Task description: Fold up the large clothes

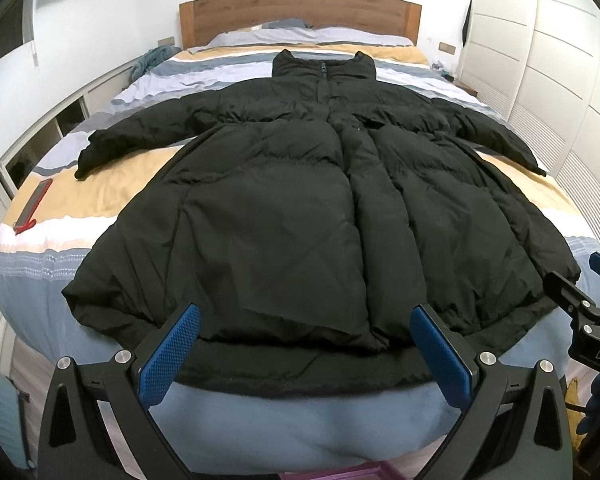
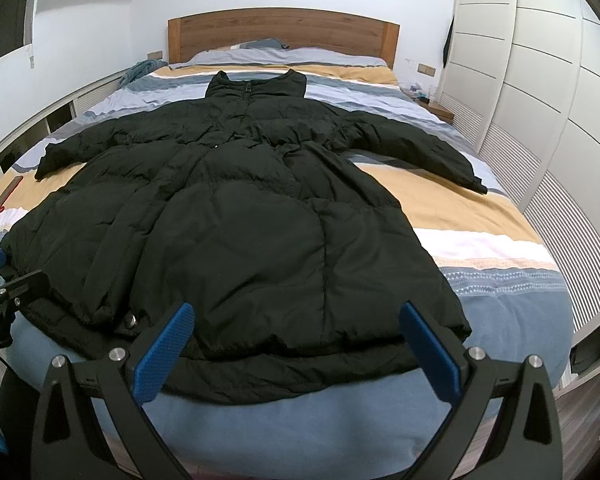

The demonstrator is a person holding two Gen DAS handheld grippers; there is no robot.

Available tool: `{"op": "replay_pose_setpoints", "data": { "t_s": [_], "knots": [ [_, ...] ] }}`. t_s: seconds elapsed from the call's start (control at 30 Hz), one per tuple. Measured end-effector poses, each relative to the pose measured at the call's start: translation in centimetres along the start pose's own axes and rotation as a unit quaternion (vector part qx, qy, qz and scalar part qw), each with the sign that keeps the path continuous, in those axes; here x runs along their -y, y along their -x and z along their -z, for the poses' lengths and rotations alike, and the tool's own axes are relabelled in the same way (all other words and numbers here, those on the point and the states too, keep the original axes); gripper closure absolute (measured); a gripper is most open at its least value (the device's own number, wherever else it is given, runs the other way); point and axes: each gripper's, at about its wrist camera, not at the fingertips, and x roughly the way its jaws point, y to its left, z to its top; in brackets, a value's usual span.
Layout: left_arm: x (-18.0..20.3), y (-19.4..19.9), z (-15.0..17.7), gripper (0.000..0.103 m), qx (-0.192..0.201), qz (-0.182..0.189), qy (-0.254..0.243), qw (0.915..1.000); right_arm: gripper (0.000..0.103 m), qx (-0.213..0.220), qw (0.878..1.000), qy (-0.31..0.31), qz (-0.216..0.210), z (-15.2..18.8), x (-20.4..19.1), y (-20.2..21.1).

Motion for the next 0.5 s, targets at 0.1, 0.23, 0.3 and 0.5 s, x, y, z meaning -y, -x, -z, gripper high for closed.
{"op": "replay_pose_setpoints", "data": {
  "t_s": [0.1,0.23,0.3,0.5],
  "knots": [
    [0.02,-0.14,0.05,0.001,-0.005,0.003,0.002,1.0000,0.000,-0.001,1.000,0.001,0.000,-0.02,-0.12,0.01],
    [0.04,-0.18,0.05,0.001,-0.007,0.006,0.002,1.0000,0.000,-0.001,1.000,0.002,0.001,0.00,-0.15,0.00],
    [0.03,-0.26,0.00,0.001,-0.008,0.007,0.001,0.9999,0.000,-0.002,1.000,0.002,0.000,0.00,-0.15,-0.02],
    [0.14,-0.44,-0.15,0.001,-0.014,0.014,-0.002,0.9998,0.000,-0.003,1.000,0.004,-0.001,0.03,-0.26,-0.07]
  ]
}}
